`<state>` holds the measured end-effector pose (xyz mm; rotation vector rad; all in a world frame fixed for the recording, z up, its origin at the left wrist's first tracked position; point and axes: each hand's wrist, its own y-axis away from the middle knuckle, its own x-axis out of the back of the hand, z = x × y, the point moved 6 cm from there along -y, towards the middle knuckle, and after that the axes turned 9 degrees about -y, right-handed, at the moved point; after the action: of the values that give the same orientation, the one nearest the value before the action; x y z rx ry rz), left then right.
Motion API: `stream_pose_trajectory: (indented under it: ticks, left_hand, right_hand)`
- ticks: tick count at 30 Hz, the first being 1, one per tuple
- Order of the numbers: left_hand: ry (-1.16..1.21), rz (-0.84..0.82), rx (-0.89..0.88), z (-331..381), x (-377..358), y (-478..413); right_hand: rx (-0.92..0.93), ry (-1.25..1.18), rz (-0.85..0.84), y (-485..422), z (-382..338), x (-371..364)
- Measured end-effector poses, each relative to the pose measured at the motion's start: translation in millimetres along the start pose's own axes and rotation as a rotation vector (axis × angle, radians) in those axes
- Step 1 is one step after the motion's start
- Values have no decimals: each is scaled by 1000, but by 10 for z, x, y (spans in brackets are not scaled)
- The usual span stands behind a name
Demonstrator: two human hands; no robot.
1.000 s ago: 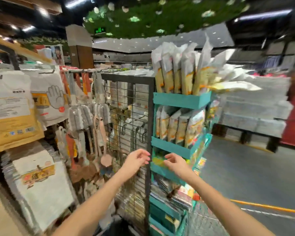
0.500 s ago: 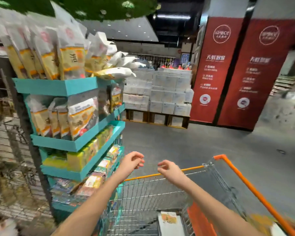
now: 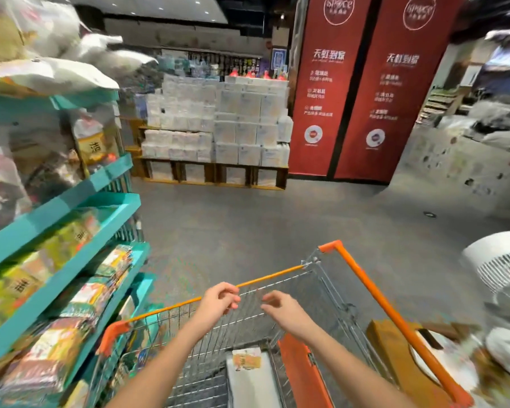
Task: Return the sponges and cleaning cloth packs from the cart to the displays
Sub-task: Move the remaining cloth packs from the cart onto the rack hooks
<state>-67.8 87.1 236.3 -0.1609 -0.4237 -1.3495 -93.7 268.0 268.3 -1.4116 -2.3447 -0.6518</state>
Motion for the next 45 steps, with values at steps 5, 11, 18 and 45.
stream_pose_trajectory:
  ticks: [5, 11, 18, 45]
  left_hand:
    - [-47, -70, 93, -369, -288, -455]
    - [-60, -182, 213, -1043, -675, -972]
    - [-85, -247, 400, -1914, -1176, -1142]
    - [-814, -291, 473, -4029, -2262, -1708]
  right_hand:
    - [-96, 5, -34, -413, 442, -56]
    - [-224, -21, -29, -958, 1087, -145]
    - [-394, -58, -98, -1232, 2164, -502]
    - [-675, -242, -180, -1505, 4215, -1476]
